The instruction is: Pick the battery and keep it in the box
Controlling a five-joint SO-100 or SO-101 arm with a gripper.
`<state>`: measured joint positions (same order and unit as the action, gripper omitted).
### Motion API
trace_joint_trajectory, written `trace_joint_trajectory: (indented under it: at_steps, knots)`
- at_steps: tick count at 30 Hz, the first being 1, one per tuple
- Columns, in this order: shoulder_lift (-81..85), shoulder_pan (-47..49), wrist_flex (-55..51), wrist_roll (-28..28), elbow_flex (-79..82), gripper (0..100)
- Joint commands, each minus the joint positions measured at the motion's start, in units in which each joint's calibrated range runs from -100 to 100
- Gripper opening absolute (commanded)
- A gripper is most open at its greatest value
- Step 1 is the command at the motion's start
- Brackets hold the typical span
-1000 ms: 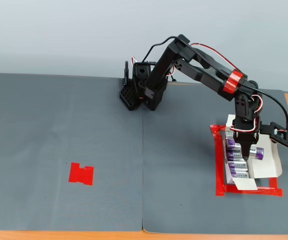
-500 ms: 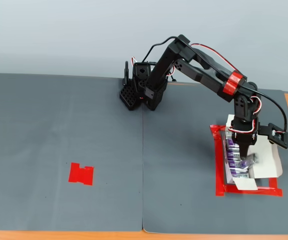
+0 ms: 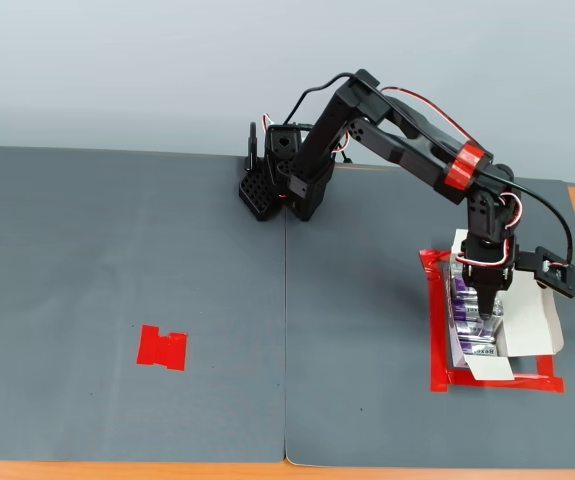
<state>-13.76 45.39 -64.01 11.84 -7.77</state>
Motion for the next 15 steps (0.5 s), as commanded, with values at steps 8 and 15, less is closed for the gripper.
trace_joint_trajectory:
  at_steps: [8,15]
  knots:
    - [12.2,-2.46,-0.23,-0.15,-0.33,1]
    - [19.66,-5.74,-5.09,-0.2,-0.06,2]
